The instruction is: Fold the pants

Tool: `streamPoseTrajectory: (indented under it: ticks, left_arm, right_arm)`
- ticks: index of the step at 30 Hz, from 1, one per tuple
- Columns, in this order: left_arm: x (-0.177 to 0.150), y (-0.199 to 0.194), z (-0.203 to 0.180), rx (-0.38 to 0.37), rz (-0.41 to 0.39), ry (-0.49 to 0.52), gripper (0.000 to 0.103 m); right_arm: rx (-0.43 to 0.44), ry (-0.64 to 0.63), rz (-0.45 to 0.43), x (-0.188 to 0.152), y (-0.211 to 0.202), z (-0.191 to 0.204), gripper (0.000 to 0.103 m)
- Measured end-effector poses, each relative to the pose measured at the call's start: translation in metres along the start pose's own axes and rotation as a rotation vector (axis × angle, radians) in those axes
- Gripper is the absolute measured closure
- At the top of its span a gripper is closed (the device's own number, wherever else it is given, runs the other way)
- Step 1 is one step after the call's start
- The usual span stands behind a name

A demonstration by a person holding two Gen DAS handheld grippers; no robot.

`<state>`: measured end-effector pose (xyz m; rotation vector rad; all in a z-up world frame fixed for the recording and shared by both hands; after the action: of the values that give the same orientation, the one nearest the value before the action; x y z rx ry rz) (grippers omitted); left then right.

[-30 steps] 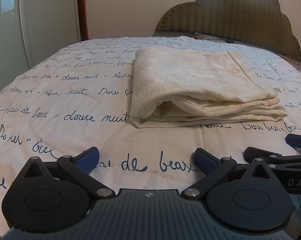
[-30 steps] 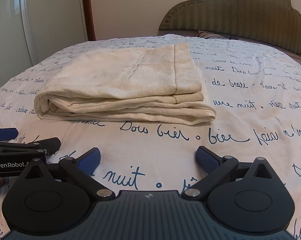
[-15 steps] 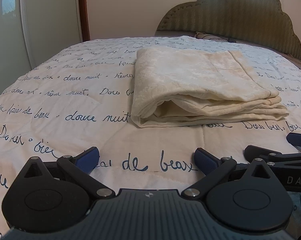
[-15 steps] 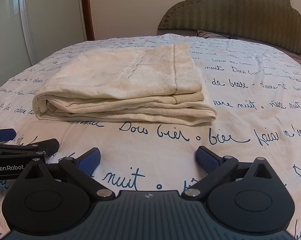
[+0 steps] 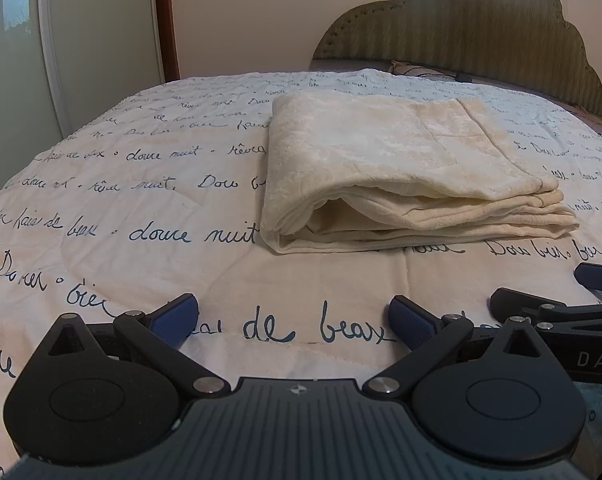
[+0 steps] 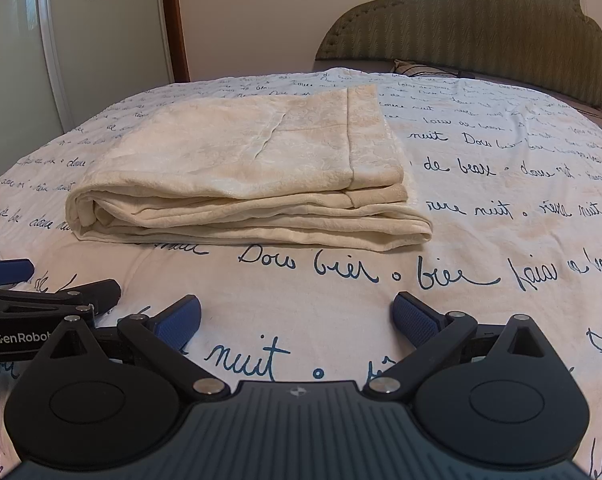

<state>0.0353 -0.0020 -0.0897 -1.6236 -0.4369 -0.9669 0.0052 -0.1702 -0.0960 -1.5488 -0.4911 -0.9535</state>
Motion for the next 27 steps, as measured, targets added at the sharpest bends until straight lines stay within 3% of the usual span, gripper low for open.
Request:
streamPoseTrajectory:
  ticks: [27]
  left_arm:
    - [-0.0012,0.0007,-0.0015,-0.013,0.006,-0.021,0.0]
  right_arm:
    - [0.004,0.009,-0.005,-0.0001,0.0005,0.0017,0.0]
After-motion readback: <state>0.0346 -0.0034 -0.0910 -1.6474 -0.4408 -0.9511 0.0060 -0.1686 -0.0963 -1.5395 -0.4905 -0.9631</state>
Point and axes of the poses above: each gripper's, at about its wrist camera, not at the fingertips, and y roughly the way its jaws point, z to its left, x to its top, the point moved 4 cm from there along y, roughly the way its jaws point, and after that the axes turned 8 degrees about -x, right-handed, at the moved point
